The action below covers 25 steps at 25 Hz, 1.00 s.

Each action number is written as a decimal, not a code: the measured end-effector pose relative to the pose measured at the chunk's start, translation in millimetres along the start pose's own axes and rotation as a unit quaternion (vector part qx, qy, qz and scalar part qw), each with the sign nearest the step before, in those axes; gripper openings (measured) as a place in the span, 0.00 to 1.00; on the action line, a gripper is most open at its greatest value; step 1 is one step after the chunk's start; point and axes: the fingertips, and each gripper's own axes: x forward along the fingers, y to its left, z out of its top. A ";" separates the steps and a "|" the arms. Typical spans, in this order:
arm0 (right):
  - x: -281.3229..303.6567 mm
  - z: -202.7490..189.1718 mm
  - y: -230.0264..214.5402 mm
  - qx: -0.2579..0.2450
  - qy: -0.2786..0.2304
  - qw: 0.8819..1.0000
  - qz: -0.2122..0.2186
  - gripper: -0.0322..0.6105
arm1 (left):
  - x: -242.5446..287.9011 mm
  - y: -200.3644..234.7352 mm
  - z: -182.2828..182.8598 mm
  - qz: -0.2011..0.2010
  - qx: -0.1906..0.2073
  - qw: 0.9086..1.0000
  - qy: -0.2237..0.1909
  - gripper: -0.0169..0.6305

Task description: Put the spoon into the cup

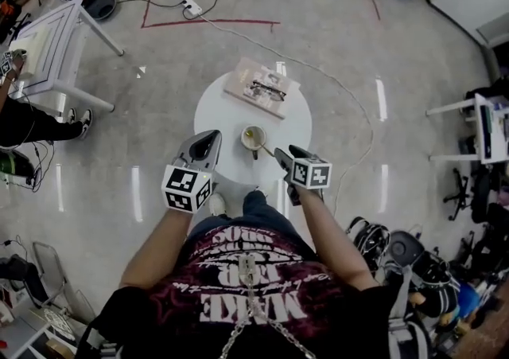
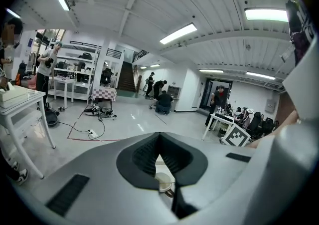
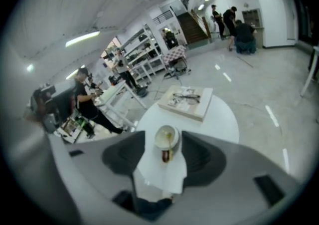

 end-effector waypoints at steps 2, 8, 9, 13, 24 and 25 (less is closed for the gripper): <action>-21.2 25.1 17.2 -0.017 -0.041 0.999 0.014 0.41 | -2.1 -1.8 20.1 -0.003 0.010 1.000 -0.017 0.07; -107.0 107.9 96.4 -0.098 -0.187 0.975 0.070 0.32 | -20.5 -14.3 73.8 -0.011 0.022 0.998 -0.062 0.07; -122.0 118.4 108.4 -0.105 -0.208 0.970 0.075 0.27 | -25.3 -18.1 81.1 -0.014 0.023 0.997 -0.068 0.07; -172.3 145.6 146.5 -0.117 -0.276 0.950 0.092 0.13 | -42.3 -30.5 111.6 -0.022 0.031 0.995 -0.097 0.07; -198.7 116.0 176.3 -0.169 -0.284 0.942 0.061 0.11 | -60.0 -44.6 111.4 -0.058 0.027 0.992 -0.108 0.07; -200.1 114.2 178.5 -0.170 -0.285 0.941 0.060 0.11 | -63.1 -45.2 110.0 -0.060 0.028 0.992 -0.107 0.07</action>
